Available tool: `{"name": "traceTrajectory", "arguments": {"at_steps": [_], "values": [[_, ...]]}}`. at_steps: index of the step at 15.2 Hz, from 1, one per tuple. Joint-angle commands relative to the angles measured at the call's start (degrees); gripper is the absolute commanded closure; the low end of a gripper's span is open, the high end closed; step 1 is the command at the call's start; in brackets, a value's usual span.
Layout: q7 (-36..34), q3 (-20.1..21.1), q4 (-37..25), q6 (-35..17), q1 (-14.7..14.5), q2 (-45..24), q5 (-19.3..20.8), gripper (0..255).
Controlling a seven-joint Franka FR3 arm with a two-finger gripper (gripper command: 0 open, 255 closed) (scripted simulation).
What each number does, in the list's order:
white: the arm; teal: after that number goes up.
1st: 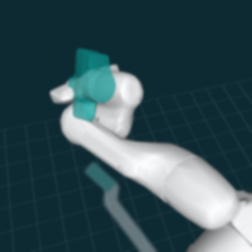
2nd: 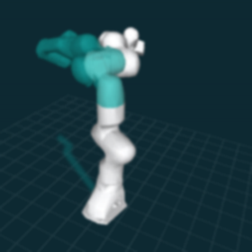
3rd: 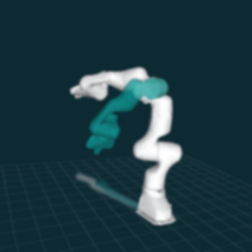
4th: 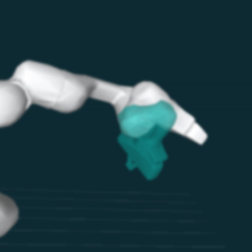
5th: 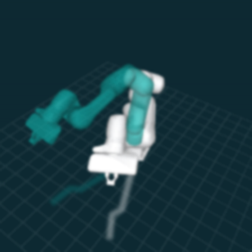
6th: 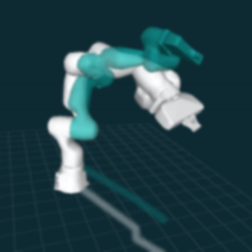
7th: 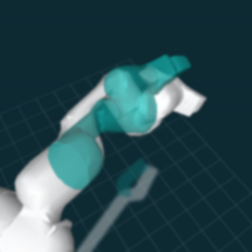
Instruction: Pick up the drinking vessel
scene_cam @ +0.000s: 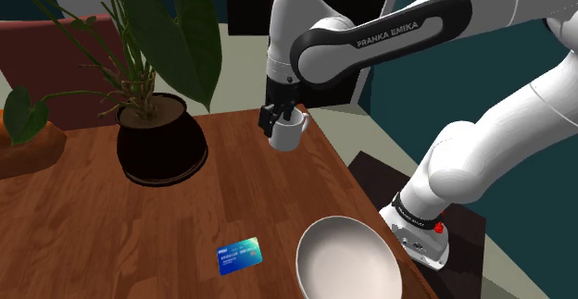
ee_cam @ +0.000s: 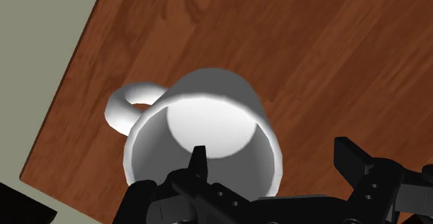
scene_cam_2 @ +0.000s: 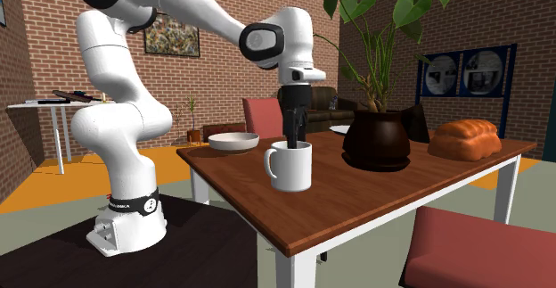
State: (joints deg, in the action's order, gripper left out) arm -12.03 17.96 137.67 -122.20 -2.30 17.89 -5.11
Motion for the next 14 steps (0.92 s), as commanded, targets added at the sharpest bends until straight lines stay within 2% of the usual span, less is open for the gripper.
{"name": "traceTrajectory", "arguments": {"at_steps": [1,4,5,14], "values": [[-0.21,0.22,0.89,-1.65,0.0,-0.72,0.09,0],[-0.32,0.36,1.64,-2.97,0.03,-1.3,0.18,0],[-0.3,0.35,1.78,-3.05,0.02,-1.25,0.15,255],[-0.32,0.36,1.64,-2.97,0.03,-1.31,0.18,255]]}}
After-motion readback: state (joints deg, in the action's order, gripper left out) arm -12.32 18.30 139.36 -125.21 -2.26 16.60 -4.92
